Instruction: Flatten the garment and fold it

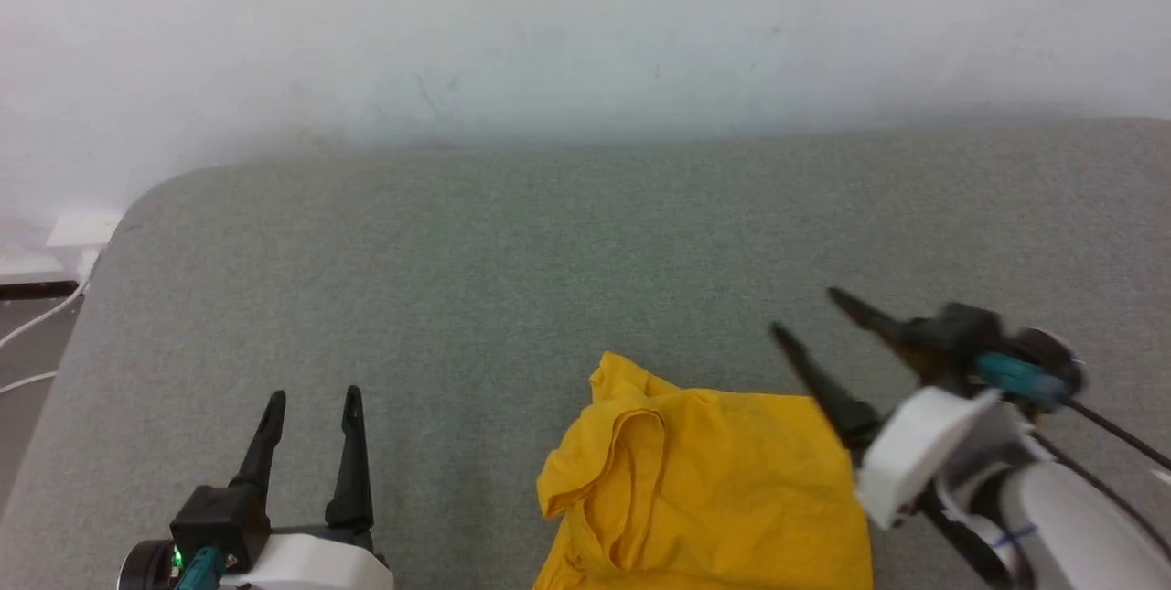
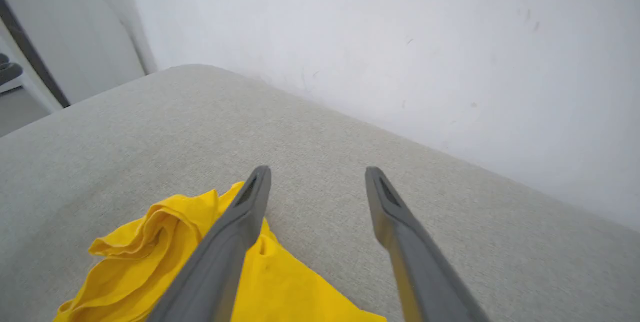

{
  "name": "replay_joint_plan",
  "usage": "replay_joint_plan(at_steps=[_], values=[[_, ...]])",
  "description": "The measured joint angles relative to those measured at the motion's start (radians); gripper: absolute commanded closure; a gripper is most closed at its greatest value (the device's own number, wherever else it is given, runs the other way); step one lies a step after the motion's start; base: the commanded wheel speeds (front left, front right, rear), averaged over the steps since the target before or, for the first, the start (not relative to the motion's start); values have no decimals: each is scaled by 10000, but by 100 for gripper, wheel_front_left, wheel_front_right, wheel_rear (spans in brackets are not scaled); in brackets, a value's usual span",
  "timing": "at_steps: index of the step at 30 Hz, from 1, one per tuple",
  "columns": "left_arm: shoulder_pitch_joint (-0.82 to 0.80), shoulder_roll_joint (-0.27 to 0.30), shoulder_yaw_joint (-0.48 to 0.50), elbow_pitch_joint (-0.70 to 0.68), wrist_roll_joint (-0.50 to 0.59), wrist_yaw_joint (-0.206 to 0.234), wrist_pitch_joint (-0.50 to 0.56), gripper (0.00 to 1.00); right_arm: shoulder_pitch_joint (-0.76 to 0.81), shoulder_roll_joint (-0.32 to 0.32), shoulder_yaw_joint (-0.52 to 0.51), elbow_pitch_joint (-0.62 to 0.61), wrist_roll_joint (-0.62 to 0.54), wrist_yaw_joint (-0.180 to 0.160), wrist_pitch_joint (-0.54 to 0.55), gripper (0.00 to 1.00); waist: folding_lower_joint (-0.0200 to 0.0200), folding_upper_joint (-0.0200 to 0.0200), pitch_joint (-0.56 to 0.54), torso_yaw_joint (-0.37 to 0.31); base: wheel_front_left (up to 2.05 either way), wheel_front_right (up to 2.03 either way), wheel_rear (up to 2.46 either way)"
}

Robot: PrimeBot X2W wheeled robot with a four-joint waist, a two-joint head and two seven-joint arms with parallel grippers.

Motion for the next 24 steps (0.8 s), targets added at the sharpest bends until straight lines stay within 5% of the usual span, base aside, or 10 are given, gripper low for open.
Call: replay_joint_plan(at_steps=[7, 15, 19, 24], values=[[12, -23, 180, 2, -100, 125, -15, 0, 2057, 500, -3239, -1417, -673, -2, -1080, 0, -1, 0, 16, -278, 0, 0, 0], [4, -54, 339, -4, -173, 171, -88, 0, 2973, 1147, -5438, -2019, -408, -2, -1183, 0, 0, 0, 194, -347, 0, 0, 0], [-18, -82, 412, -4, -173, 203, -90, 0, 3021, 1152, -6625, -1409, 650, -2, -215, 0, 0, 0, 325, -234, 0, 0, 0], [-140, -127, 495, -13, -167, 213, -92, 0, 3028, 913, -7461, -86, 2692, -2, 2391, 0, 0, 0, 469, -10, 0, 0, 0]])
